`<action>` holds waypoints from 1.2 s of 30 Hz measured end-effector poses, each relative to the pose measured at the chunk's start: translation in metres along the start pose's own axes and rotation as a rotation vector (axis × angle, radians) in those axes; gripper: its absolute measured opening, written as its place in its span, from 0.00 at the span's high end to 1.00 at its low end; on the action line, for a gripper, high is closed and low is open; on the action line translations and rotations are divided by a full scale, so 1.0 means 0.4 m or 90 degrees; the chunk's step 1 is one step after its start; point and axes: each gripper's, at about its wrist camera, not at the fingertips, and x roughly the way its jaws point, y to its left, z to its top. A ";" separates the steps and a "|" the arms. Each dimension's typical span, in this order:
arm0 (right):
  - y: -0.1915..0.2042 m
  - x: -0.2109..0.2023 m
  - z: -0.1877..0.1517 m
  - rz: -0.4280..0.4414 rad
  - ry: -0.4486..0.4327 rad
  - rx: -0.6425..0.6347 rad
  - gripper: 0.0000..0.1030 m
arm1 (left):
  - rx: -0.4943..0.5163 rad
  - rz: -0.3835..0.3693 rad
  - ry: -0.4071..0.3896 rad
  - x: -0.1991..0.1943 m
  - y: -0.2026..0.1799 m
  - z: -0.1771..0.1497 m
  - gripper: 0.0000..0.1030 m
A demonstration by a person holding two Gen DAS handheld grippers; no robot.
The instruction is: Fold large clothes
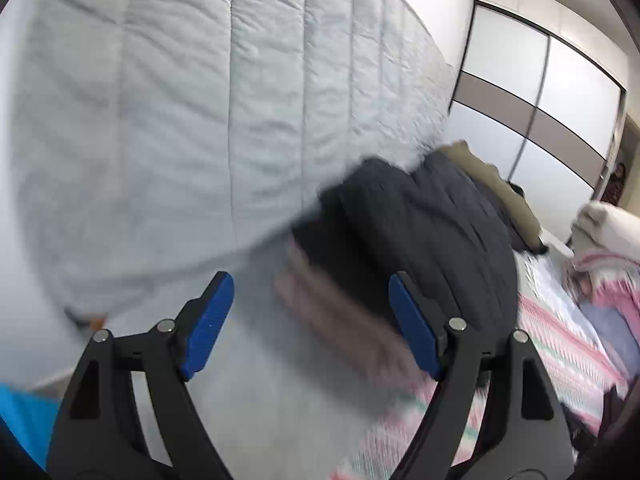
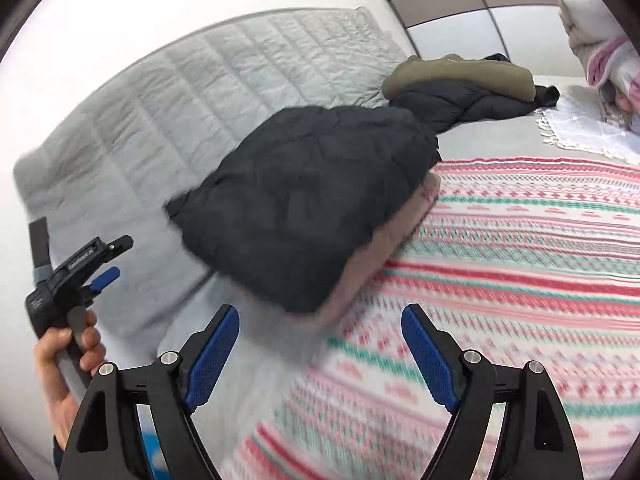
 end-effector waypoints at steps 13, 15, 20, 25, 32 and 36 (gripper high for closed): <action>0.092 -0.322 -0.187 0.005 -0.085 -0.140 0.01 | 0.149 0.069 -0.028 -0.311 -0.199 -0.231 0.03; 0.088 -0.327 -0.197 0.016 -0.075 -0.147 0.01 | 0.135 0.081 -0.034 -0.338 -0.195 -0.244 0.02; 0.070 -0.348 -0.229 0.019 -0.067 -0.160 0.01 | 0.137 0.113 -0.050 -0.371 -0.196 -0.300 0.01; 0.083 -0.387 -0.263 -0.006 -0.085 -0.203 0.01 | 0.143 0.113 -0.056 -0.403 -0.198 -0.360 0.01; 0.107 -0.398 -0.288 -0.006 -0.095 -0.223 0.01 | 0.167 0.131 -0.075 -0.432 -0.213 -0.400 0.01; 0.115 -0.389 -0.301 -0.012 -0.087 -0.235 0.01 | 0.144 0.131 -0.059 -0.432 -0.197 -0.399 0.01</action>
